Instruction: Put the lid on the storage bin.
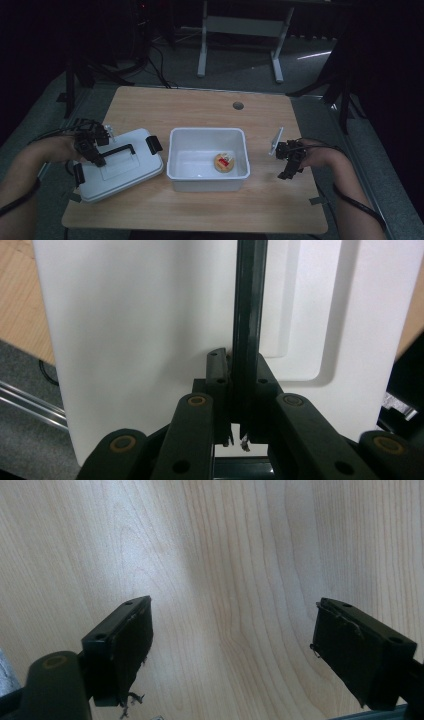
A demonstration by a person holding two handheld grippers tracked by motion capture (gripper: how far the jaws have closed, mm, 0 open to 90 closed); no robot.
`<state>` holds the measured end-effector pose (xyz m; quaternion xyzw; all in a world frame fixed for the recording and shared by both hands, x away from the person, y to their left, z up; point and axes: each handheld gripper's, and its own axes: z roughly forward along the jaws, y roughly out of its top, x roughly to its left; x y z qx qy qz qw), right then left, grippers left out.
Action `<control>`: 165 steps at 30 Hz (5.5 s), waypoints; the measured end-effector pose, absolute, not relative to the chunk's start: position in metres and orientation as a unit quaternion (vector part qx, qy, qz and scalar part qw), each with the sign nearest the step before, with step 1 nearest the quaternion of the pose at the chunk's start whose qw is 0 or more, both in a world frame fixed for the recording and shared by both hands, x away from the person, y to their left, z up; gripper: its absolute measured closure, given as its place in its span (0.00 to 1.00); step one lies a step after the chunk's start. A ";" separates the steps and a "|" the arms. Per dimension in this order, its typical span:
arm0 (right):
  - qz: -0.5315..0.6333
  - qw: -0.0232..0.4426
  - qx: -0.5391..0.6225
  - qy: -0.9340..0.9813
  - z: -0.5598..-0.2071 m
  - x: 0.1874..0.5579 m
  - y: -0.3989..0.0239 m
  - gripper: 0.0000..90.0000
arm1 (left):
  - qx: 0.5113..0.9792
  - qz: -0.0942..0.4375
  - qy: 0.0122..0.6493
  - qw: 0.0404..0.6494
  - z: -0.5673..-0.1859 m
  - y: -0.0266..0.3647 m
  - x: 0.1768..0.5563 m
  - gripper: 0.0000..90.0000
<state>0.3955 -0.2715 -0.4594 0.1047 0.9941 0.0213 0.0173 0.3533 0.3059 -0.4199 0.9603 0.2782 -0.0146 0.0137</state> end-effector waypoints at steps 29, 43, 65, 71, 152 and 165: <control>0.010 0.013 0.105 0.994 -0.459 0.394 -0.270 0.18 | 0.985 0.030 0.153 0.069 -0.328 0.207 0.361 0.93; 0.009 0.011 0.109 0.994 -0.462 0.391 -0.279 0.18 | 0.995 0.014 0.075 0.070 -0.333 0.117 0.384 0.93; 0.001 0.010 0.109 0.994 -0.465 0.388 -0.285 0.18 | 0.996 -0.016 0.037 0.076 -0.363 0.047 0.407 0.93; 0.000 0.009 0.108 0.994 -0.466 0.388 -0.284 0.18 | 0.997 -0.014 0.037 0.070 -0.370 0.047 0.409 0.92; 0.046 0.038 0.136 0.989 -0.478 0.372 -0.296 0.18 | 0.943 0.072 0.229 0.232 -0.453 0.256 0.328 0.01; 0.123 0.084 0.161 0.976 -0.482 0.359 -0.306 0.18 | 0.912 0.086 0.283 0.283 -0.503 0.266 0.311 0.01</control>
